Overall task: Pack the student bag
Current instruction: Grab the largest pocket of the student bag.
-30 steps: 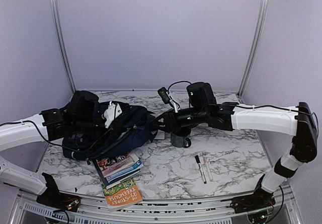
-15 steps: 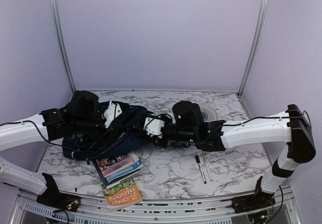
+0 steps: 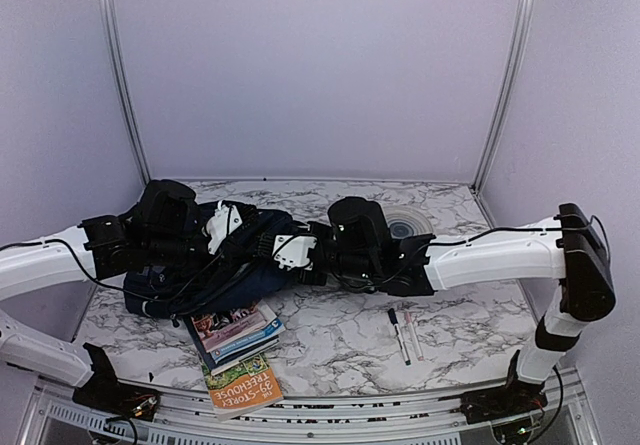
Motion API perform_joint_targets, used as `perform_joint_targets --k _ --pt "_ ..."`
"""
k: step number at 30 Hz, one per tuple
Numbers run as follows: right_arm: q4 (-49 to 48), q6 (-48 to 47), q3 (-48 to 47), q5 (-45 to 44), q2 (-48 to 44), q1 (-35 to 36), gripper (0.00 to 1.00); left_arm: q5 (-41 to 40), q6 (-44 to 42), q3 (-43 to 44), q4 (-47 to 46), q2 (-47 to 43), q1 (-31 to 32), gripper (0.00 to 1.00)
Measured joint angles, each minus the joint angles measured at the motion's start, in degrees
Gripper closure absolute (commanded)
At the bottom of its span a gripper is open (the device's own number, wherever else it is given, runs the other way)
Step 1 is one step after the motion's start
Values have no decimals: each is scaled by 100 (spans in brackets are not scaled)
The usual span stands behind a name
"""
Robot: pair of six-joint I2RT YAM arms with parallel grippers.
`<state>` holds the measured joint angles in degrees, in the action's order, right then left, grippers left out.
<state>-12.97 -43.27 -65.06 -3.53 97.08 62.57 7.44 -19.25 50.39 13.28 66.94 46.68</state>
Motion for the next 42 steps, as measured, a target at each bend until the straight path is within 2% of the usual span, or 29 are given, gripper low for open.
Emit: perform_joint_targets --k 6,15,23,27,34,42 --pt "55 -122 -55 -195 35 -15 78 24 0 0 0 0 -17 100" --pt "297 -20 -184 -17 144 -109 83 59 -2 0 4 0 -17 100" --pt "439 144 -352 227 334 -149 78 70 -2 -22 35 -2 -20 100" --pt "782 903 -444 1320 330 -544 78 127 -4 -114 28 -9 -20 100" --pt "1095 2382 -457 3071 304 -1156 70 155 -4 -120 24 -9 -20 100" --pt "1244 3309 -621 3840 367 -1303 62 170 -7 -120 26 -9 -20 100"
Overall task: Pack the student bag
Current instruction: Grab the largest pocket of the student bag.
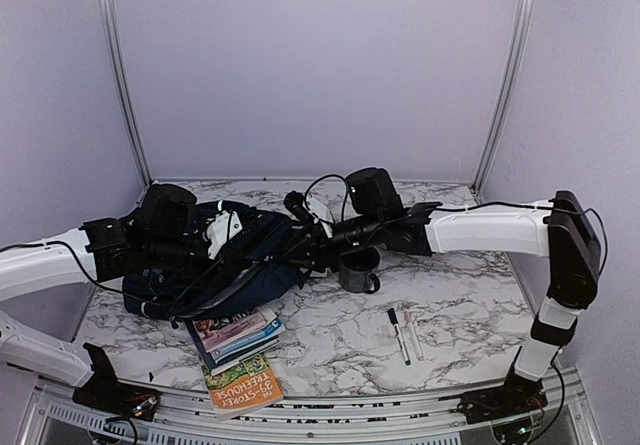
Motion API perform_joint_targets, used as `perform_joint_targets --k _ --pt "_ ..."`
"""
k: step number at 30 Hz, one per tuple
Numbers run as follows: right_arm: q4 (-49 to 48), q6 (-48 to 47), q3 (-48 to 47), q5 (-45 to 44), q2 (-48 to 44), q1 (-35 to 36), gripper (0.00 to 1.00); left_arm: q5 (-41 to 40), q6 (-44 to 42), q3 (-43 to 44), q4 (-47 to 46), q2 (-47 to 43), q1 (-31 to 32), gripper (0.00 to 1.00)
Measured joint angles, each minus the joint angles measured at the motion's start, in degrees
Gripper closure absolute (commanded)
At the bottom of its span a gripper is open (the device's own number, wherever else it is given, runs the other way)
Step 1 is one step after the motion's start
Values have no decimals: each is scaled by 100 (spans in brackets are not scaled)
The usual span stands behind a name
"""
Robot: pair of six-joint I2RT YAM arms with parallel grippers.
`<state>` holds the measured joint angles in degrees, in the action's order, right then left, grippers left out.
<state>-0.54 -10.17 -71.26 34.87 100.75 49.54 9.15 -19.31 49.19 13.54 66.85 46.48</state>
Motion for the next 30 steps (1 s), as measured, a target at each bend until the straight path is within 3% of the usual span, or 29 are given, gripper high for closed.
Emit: perform_joint_targets --k 11,17,30 --pt "216 546 -809 352 758 2 65 9 2 0 4 0 0 100" --pt "496 446 -791 341 737 4 74 9 2 -20 11 2 2 100" --pt "981 494 -719 302 601 94 74 50 2 -22 79 7 2 100"
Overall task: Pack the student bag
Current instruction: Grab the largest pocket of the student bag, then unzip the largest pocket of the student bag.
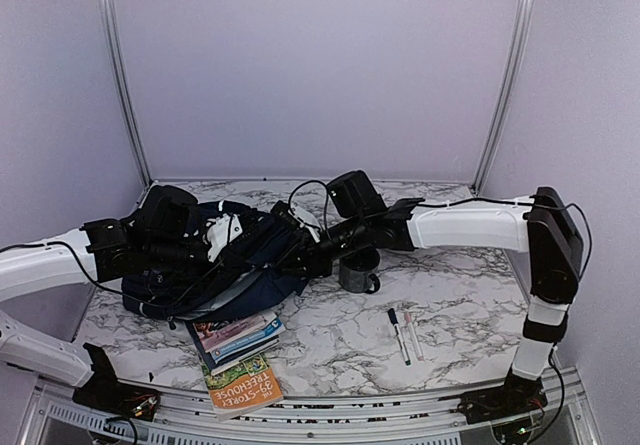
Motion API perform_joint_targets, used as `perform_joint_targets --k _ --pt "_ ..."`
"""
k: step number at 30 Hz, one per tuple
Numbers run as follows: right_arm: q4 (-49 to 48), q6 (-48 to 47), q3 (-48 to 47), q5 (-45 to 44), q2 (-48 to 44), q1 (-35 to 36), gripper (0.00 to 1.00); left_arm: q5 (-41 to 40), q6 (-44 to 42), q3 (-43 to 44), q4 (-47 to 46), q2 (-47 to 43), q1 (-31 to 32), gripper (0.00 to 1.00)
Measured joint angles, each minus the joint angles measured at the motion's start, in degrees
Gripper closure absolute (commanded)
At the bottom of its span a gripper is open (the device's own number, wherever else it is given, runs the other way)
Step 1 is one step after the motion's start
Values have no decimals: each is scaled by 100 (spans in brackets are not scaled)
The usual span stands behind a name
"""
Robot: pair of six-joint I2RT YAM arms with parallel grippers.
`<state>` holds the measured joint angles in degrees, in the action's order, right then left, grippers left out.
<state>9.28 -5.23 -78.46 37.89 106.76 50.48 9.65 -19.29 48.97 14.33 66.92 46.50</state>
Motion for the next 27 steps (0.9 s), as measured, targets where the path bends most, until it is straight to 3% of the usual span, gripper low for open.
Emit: perform_joint_targets --k 8,16,27 --pt "-385 251 -4 -48 190 164 74 83 2 -39 24 0 0 100" --pt "-461 236 -4 -151 275 219 96 81 2 -42 94 0 0 100" --pt "-468 164 367 -238 -44 98 100 81 -4 -52 55 0 0 100"
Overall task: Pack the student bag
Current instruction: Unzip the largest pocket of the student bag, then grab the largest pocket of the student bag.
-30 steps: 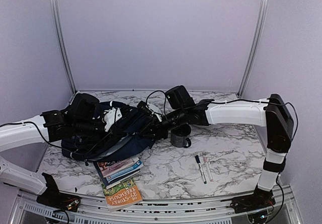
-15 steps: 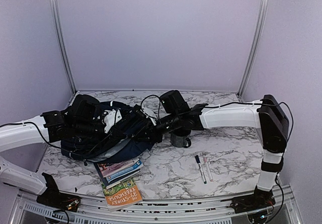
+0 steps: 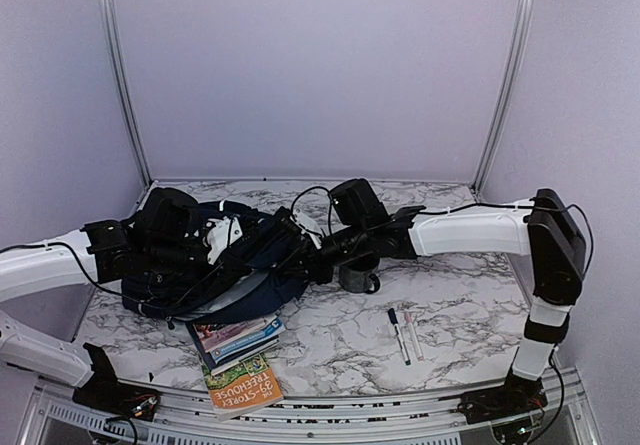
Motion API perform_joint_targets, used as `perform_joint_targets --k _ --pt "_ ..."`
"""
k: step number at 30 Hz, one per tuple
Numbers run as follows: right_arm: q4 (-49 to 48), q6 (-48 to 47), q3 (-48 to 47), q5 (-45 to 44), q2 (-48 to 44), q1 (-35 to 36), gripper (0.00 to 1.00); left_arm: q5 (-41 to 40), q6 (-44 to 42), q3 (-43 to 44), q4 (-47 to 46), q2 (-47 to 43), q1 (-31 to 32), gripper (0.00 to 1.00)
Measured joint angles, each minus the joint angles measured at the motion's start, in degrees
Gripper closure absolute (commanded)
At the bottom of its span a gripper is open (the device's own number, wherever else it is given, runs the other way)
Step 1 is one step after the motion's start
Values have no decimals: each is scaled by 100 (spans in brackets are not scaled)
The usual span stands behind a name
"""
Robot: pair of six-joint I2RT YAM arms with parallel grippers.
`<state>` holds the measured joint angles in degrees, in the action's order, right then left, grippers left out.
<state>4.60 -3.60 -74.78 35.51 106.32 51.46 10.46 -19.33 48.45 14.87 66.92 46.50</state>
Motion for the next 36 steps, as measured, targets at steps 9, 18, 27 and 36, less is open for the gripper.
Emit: perform_joint_targets --k 9,18,27,36 --pt "243 -280 83 -643 -345 -136 100 4 -66 0 2 -114 0 100" --pt "568 -614 2 -1397 -367 -570 100 295 -463 0 579 -1045 -7 100" --pt "787 -654 -118 -1814 -278 -1296 100 857 -848 -129 1355 -2328 -42 100" --pt "544 -564 114 -595 -376 -1311 90 1106 -780 -289 1375 -2376 -28 100"
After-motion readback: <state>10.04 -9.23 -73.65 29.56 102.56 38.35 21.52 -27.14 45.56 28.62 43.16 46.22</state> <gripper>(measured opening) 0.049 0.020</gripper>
